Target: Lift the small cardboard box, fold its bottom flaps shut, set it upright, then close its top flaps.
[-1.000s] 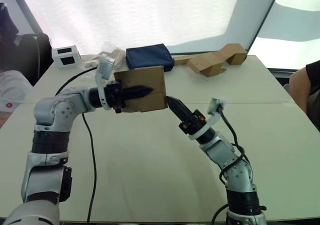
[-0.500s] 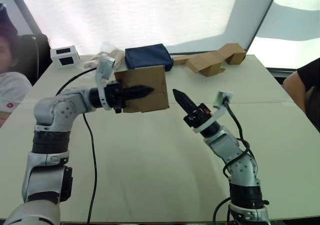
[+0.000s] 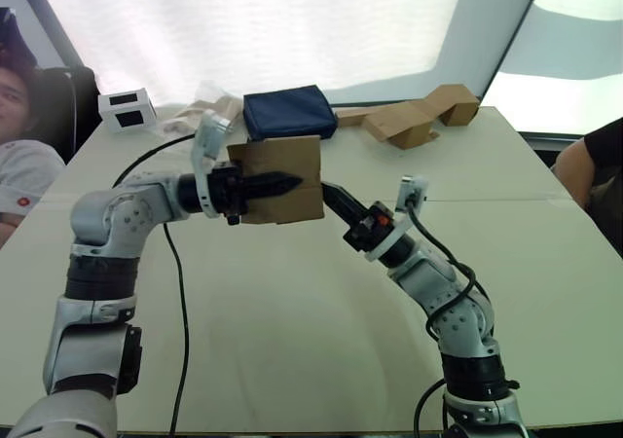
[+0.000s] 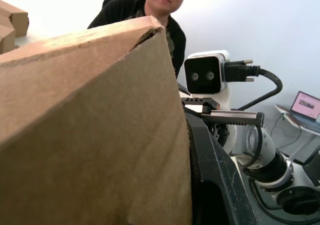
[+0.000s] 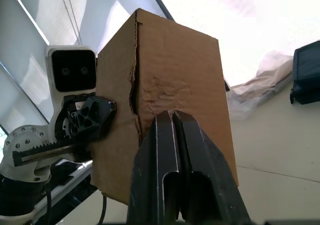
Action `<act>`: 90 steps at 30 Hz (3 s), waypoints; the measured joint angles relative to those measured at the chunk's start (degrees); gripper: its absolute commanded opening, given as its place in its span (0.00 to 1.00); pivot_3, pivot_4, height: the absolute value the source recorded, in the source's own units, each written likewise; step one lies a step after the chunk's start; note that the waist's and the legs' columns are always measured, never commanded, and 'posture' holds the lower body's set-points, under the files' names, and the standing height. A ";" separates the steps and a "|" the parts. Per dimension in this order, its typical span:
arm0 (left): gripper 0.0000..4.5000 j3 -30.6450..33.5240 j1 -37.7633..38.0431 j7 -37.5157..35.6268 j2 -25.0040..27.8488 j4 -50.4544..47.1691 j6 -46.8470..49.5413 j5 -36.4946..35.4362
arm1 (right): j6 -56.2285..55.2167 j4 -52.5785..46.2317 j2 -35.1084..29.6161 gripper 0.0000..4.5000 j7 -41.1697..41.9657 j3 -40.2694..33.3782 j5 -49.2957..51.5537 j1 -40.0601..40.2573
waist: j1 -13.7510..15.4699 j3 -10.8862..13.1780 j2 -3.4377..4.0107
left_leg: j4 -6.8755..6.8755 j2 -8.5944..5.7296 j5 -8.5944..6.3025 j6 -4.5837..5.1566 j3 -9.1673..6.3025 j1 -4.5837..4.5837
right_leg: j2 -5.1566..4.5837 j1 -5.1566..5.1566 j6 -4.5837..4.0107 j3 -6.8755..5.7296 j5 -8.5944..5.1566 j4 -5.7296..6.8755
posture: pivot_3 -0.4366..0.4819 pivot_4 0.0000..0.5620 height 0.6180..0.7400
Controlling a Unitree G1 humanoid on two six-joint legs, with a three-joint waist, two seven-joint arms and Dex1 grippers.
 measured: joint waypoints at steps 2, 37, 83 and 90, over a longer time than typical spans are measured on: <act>0.00 -0.38 0.00 -0.29 0.12 0.00 -0.01 0.18 | 0.02 -0.12 -0.24 0.01 0.04 0.09 -0.87 0.00 | 0.02 0.00 0.00 | 0.00 0.00 0.00 0.00 0.00 0.00 | 0.00 0.00 0.00 0.00 0.00 0.00 | 0.48 0.27 1.00; 0.00 -55.48 -26.26 -27.77 -0.02 5.89 -27.30 49.75 | 9.67 -17.26 -43.21 0.01 13.52 -1.37 -15.14 16.72 | 0.57 0.13 -0.02 | 0.10 0.05 -0.07 0.13 -0.05 -0.13 | 0.66 0.03 -0.03 0.25 -0.02 -0.16 | 0.48 0.27 1.00; 0.02 -9.07 11.18 5.70 10.27 -0.49 -16.88 28.04 | 14.83 -17.12 -31.98 0.00 13.56 9.69 -15.31 10.84 | 0.62 0.12 0.03 | 0.15 0.11 -0.02 0.05 -0.07 0.01 | 0.41 0.10 -0.02 0.24 -0.01 -0.01 | 0.48 0.27 1.00; 0.02 -9.27 17.95 7.40 5.97 -1.69 -18.03 27.91 | 15.24 -14.87 -32.03 0.00 13.73 12.75 -18.57 7.89 | 0.46 0.11 0.03 | 0.14 0.13 -0.02 0.05 -0.09 0.03 | 0.44 0.10 -0.02 0.19 -0.01 0.02 | 0.48 0.27 1.00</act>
